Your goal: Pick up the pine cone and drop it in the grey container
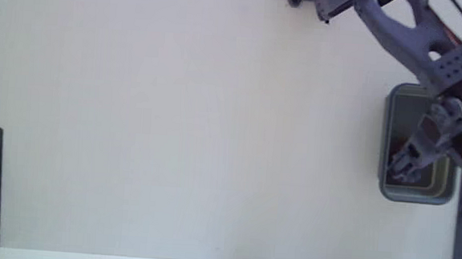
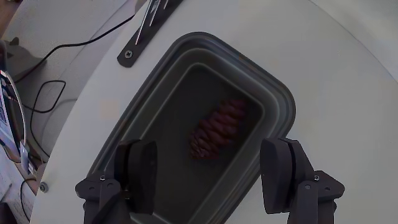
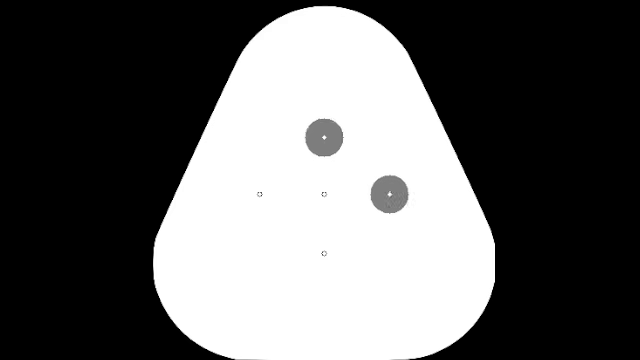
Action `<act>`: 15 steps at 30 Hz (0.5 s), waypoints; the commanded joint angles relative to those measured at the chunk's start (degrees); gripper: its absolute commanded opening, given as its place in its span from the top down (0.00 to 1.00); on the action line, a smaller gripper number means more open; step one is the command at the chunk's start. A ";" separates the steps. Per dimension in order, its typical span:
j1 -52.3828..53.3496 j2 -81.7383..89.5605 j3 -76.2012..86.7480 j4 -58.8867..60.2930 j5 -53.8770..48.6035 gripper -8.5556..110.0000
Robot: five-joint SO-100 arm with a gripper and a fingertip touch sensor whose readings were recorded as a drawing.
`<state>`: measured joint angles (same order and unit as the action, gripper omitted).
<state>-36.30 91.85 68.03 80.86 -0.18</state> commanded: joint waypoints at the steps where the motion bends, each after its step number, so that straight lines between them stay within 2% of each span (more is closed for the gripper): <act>1: -1.10 1.25 -2.13 0.84 0.18 0.00; 15: -0.19 2.45 -0.94 0.85 0.18 0.00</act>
<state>-36.30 91.85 68.03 80.86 -0.18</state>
